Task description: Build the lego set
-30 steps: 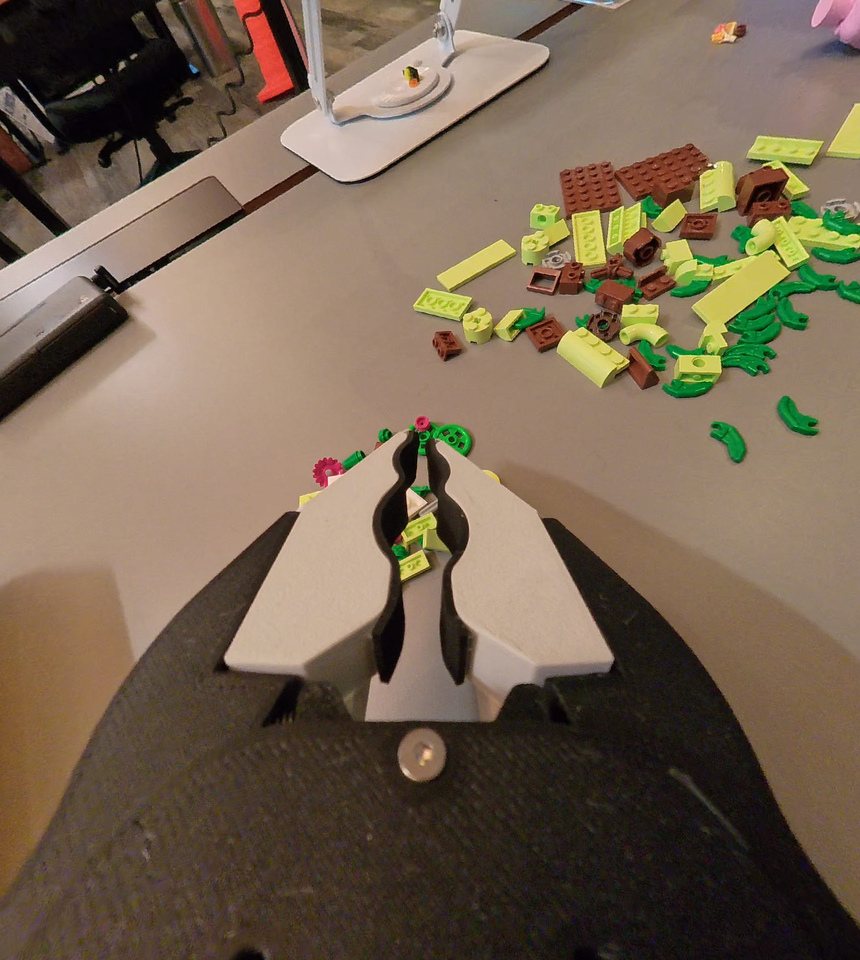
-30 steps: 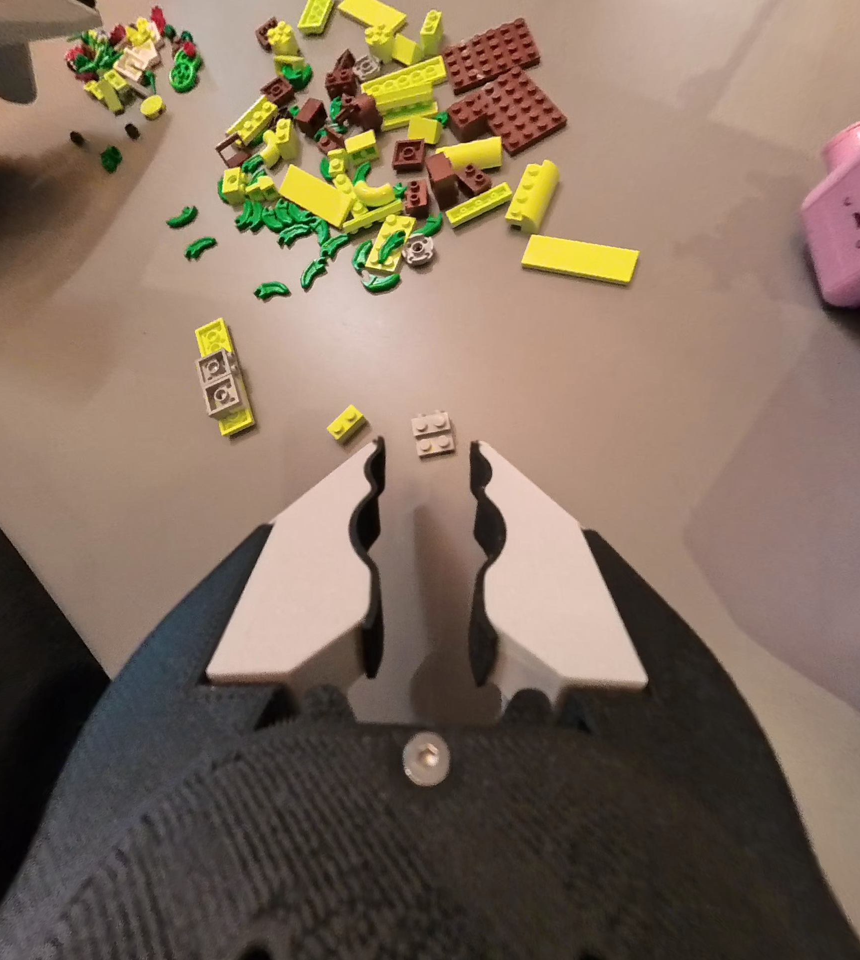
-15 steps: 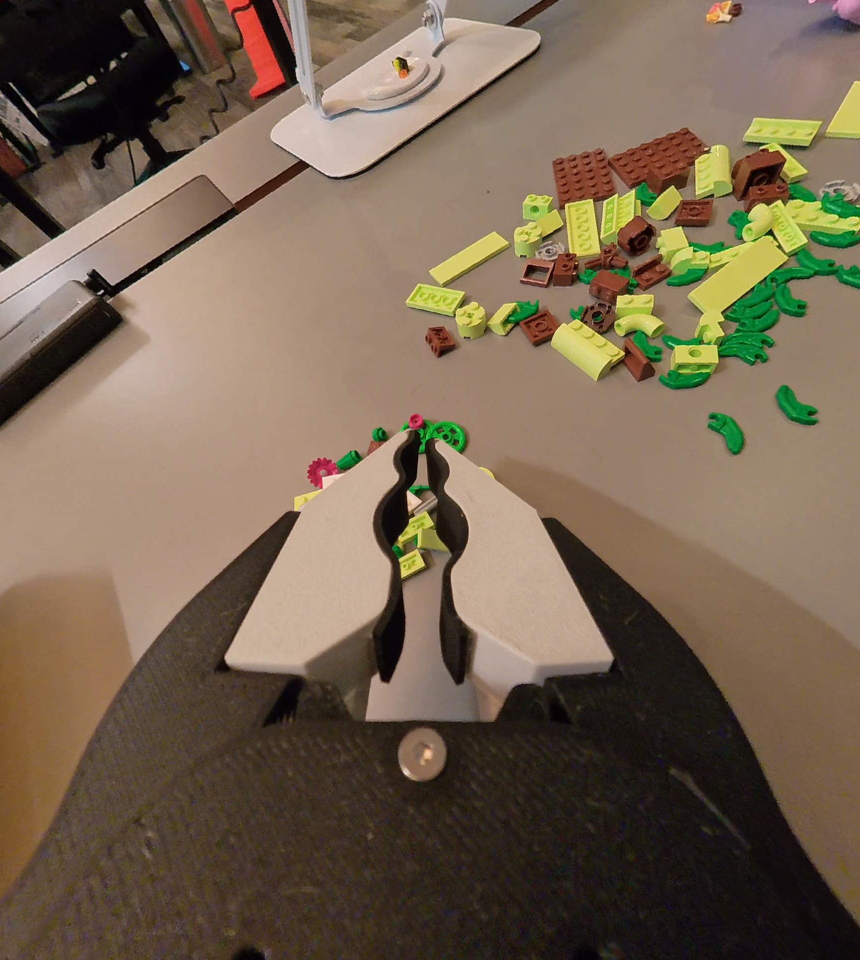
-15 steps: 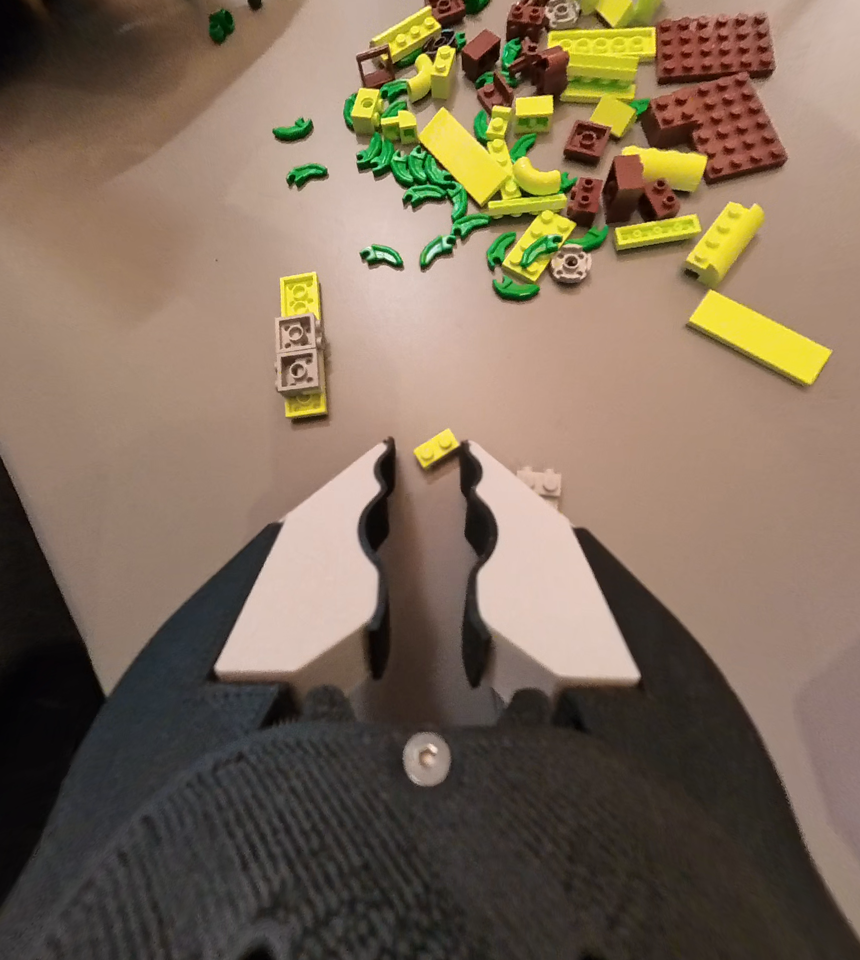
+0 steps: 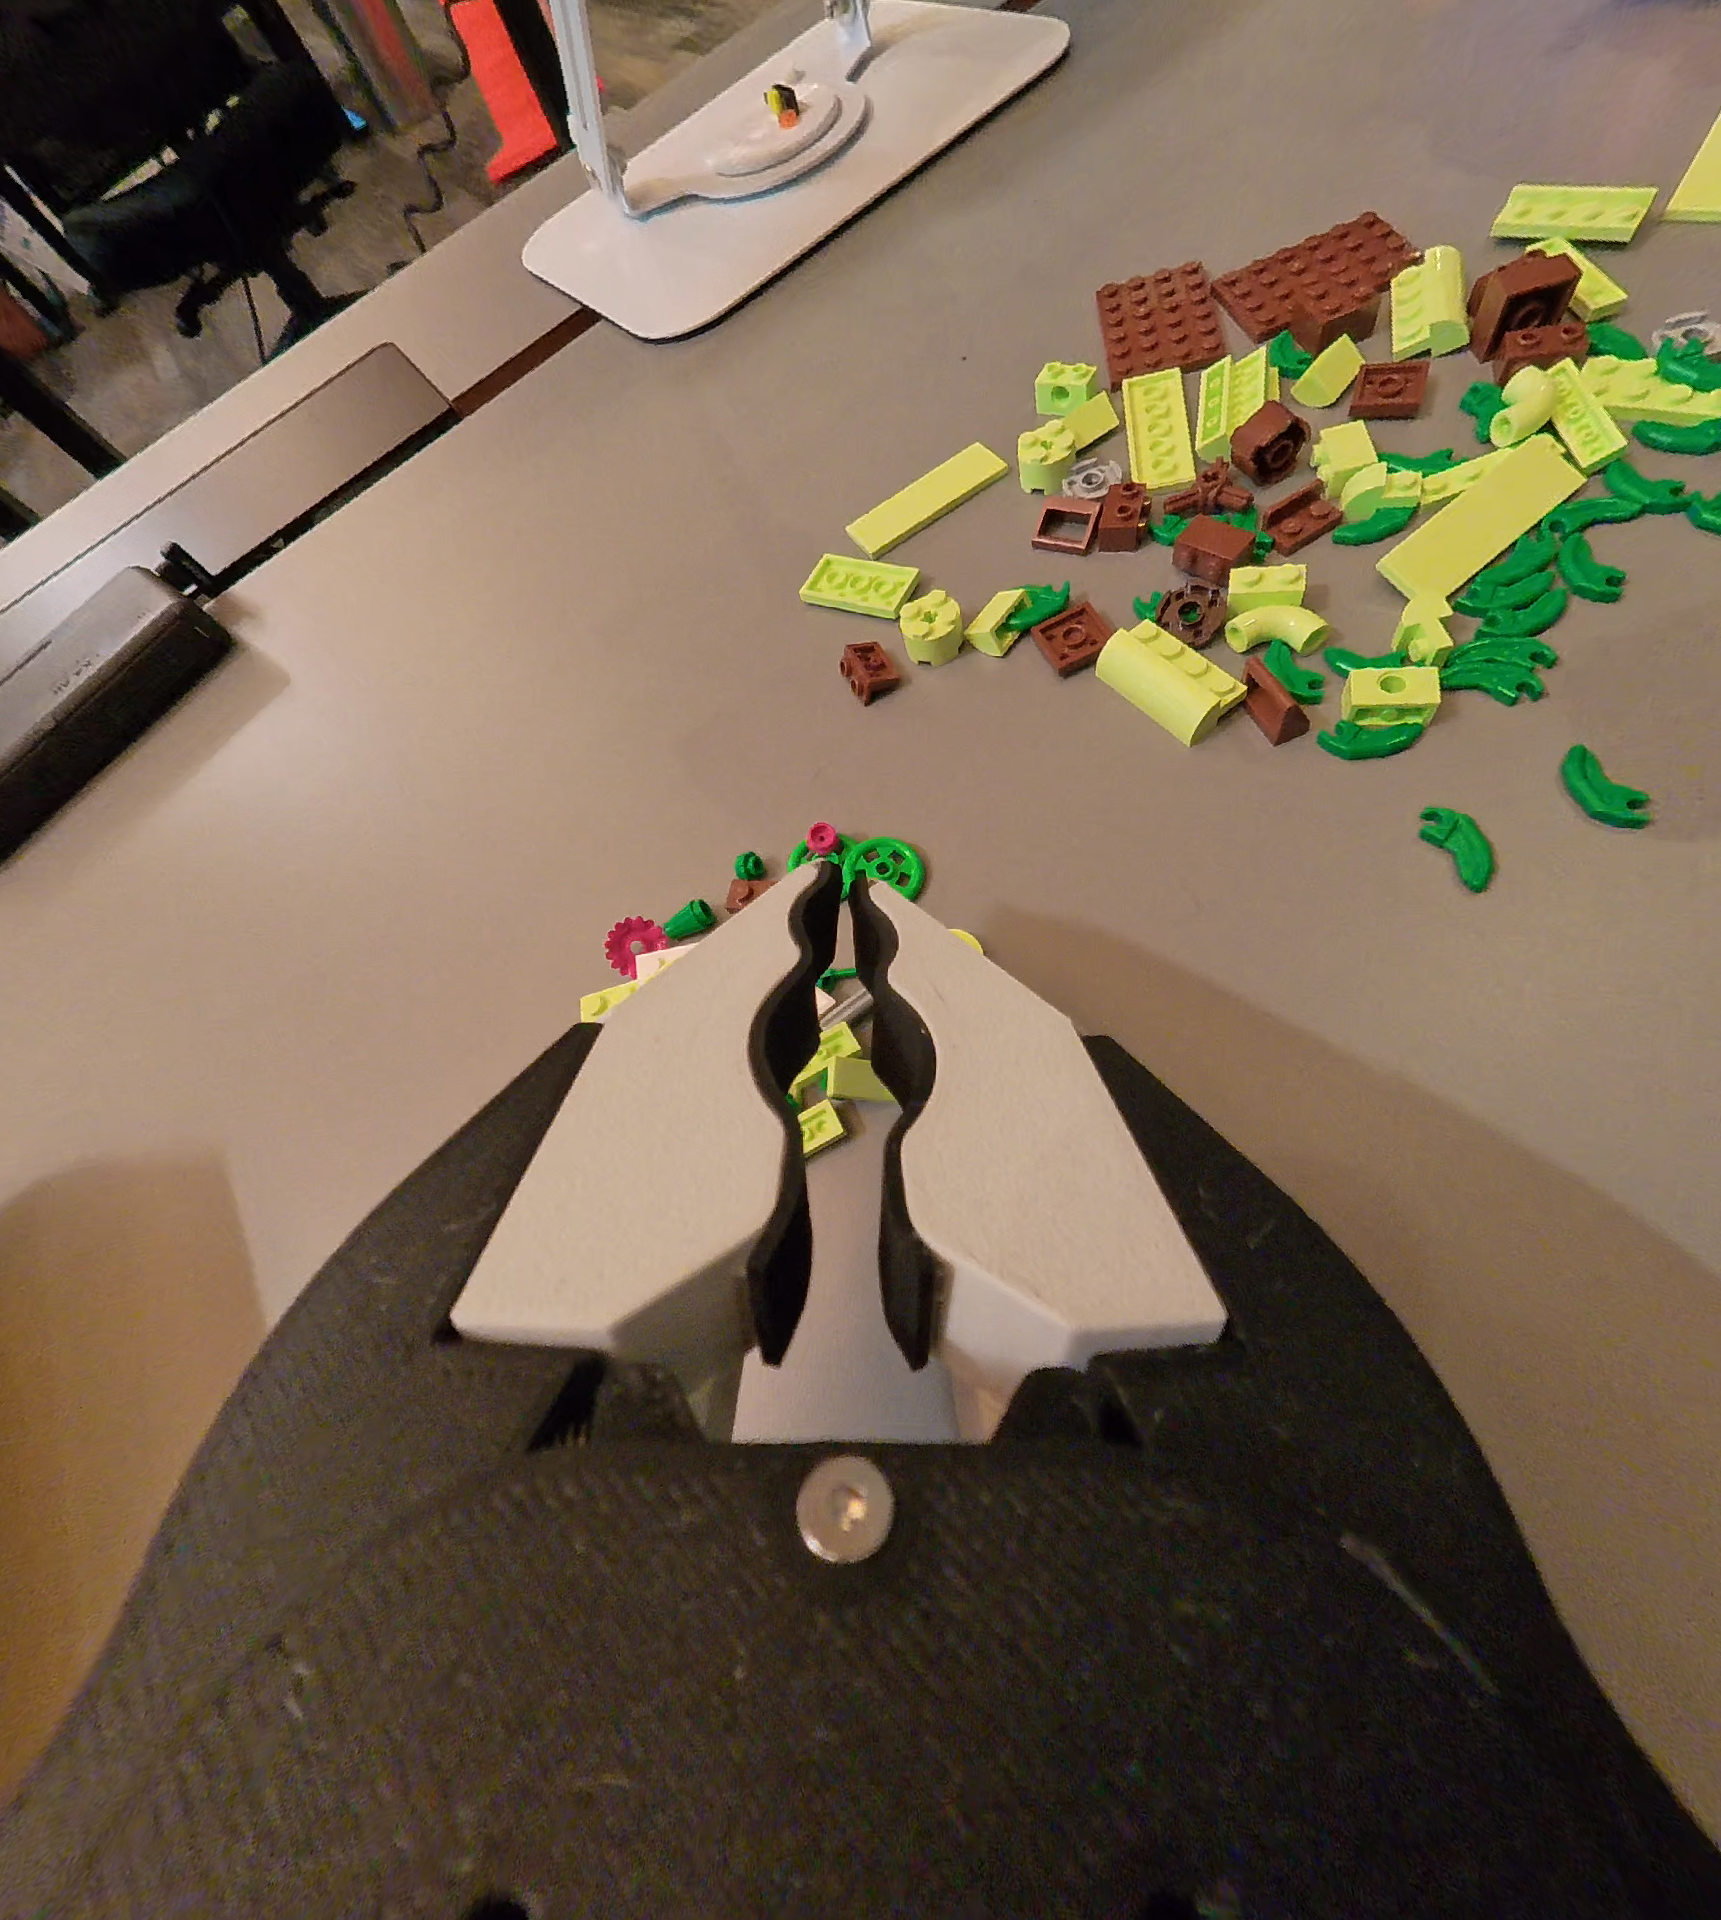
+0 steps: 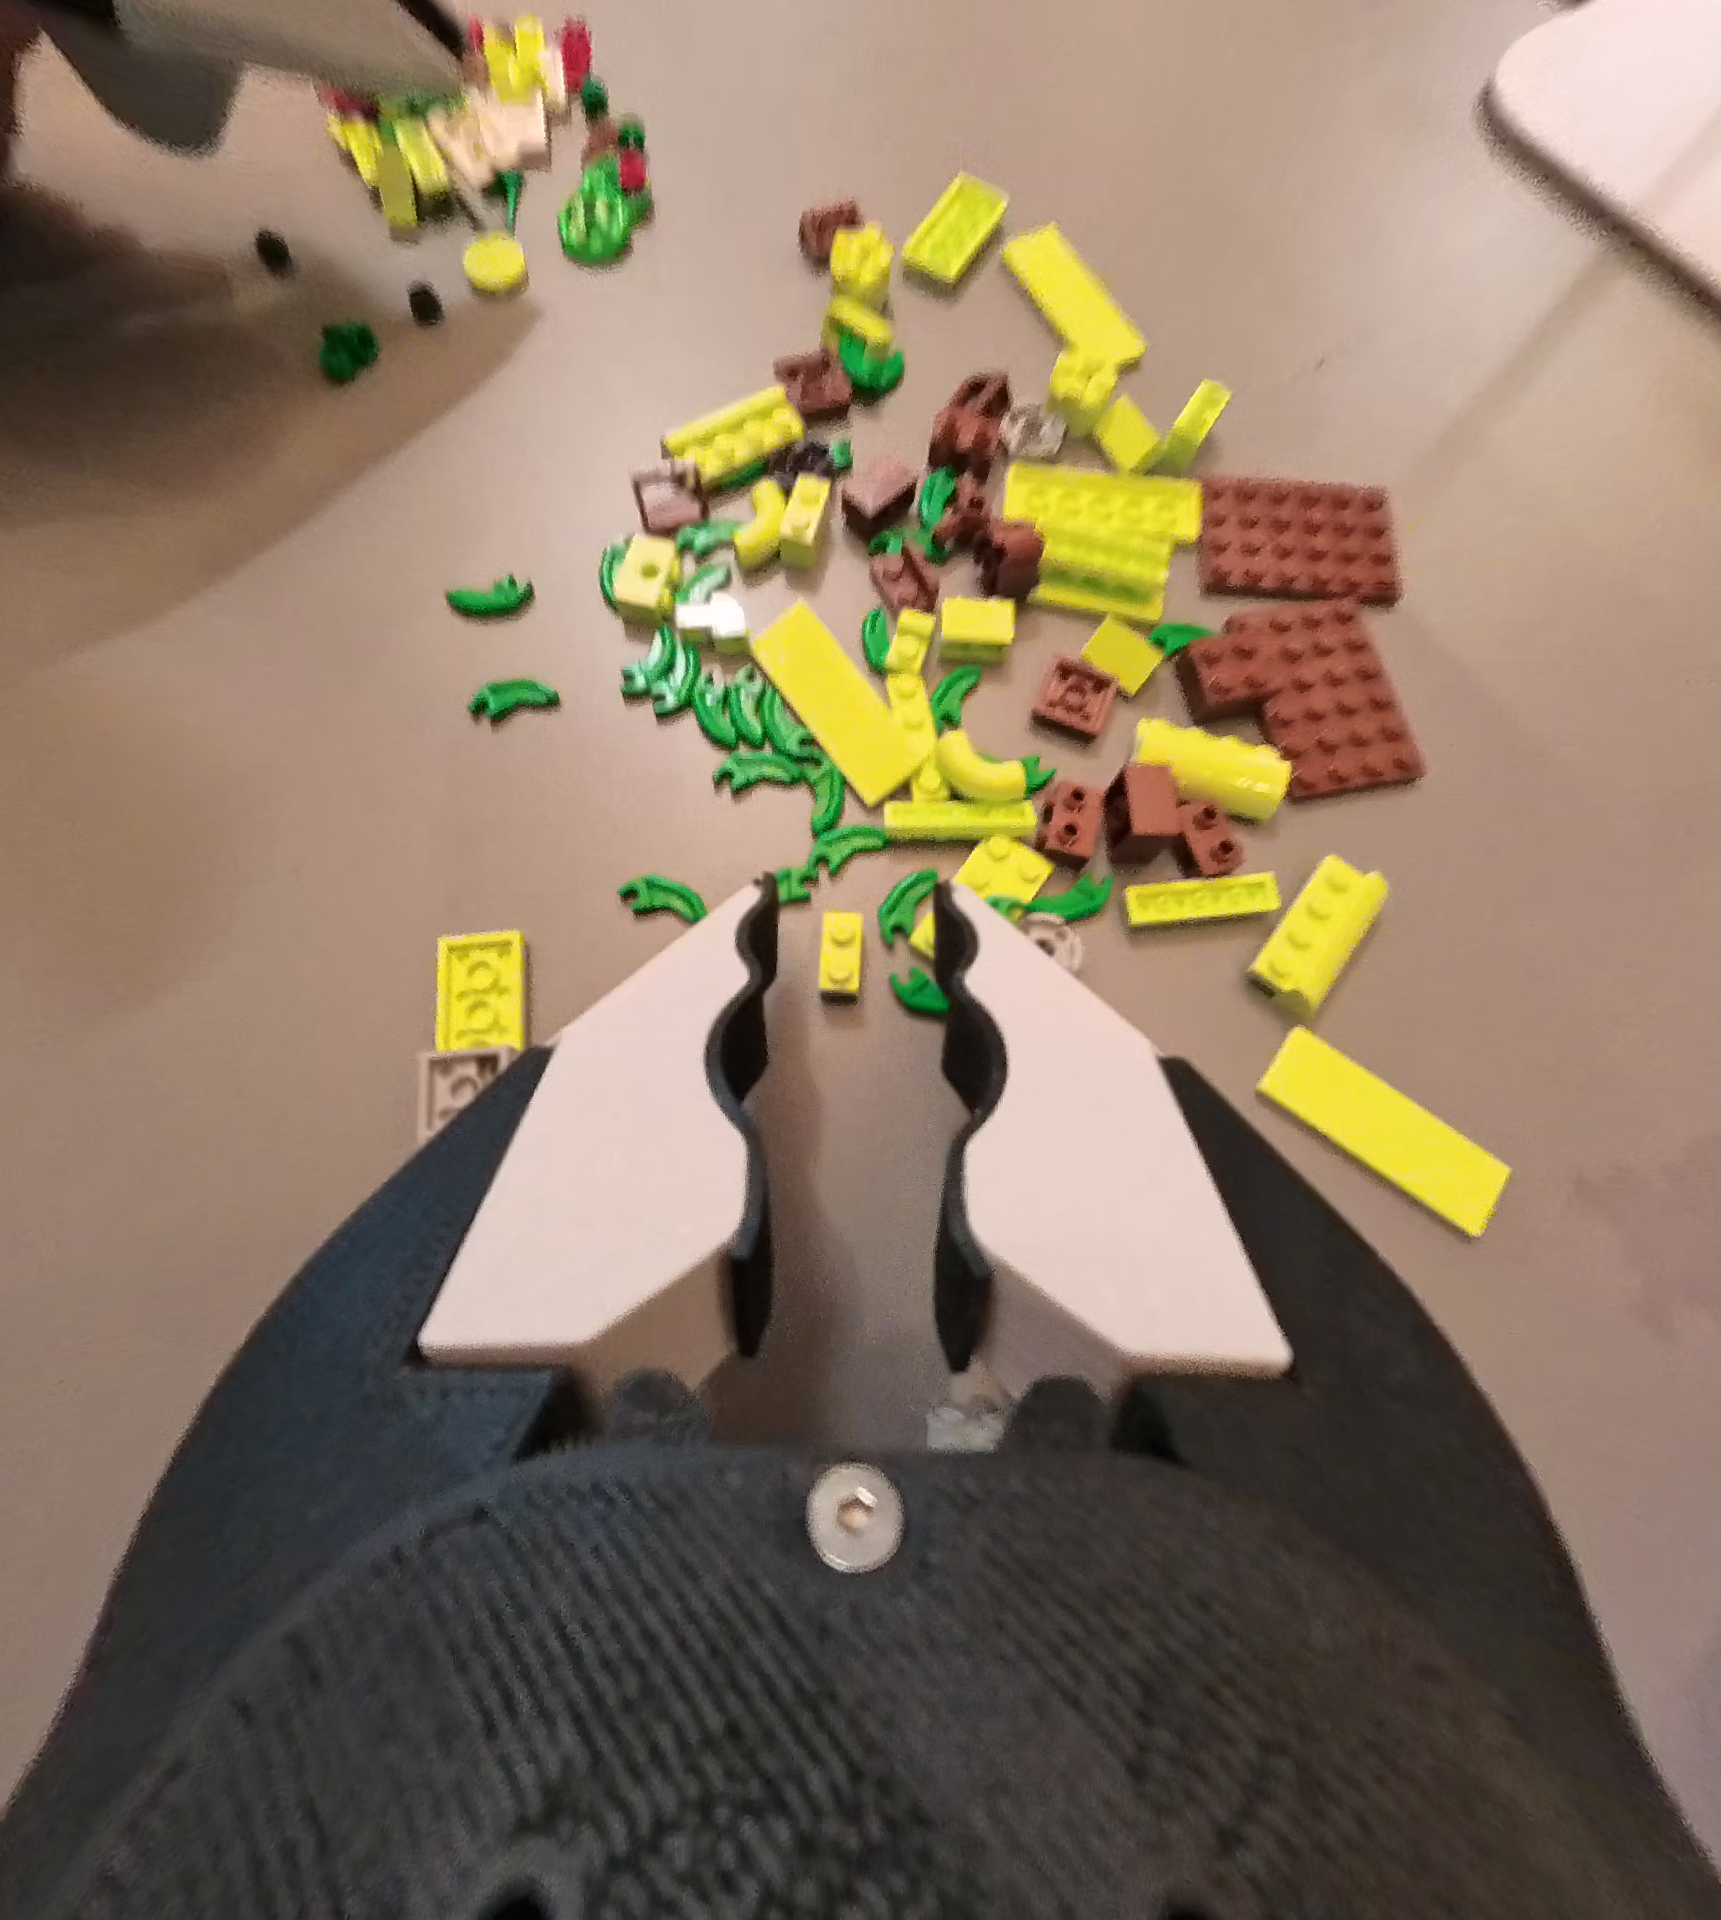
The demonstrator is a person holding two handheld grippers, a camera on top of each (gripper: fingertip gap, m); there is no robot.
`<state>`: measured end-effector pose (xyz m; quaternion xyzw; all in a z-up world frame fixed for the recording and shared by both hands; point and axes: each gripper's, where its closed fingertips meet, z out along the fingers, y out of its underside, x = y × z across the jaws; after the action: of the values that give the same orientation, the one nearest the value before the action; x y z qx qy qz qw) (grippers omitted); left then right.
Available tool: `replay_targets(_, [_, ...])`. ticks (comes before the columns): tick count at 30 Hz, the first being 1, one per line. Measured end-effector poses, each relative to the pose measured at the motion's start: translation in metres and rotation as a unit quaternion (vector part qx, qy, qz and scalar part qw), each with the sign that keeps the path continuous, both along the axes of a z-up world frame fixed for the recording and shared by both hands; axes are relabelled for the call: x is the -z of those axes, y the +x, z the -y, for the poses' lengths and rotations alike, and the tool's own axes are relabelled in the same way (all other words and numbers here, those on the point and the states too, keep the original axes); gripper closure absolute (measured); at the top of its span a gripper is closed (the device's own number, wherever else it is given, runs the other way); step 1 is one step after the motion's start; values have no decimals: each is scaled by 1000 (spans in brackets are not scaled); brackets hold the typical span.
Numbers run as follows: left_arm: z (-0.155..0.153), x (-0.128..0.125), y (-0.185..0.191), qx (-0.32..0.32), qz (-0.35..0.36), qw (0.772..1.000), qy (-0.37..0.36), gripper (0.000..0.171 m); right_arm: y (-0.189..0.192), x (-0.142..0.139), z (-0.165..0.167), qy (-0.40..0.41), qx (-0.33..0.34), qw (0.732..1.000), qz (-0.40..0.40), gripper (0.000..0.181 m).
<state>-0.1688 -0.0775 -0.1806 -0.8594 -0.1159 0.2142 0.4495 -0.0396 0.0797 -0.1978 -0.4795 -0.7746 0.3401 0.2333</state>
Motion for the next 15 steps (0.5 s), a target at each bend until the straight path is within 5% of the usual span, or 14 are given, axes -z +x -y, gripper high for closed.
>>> replay_targets(6, [0,1,0,1,4,1000,-2,171,8,-56,-11,-71,41,993,-87,147])
replay_targets(11, [0,0,1,4,2,1000,2,171,31,-23,-84,5,143,989,-45,139])
replay_targets(15, [0,0,0,4,5,1000,4,171,51,7,-125,-30,202,979,-7,129])
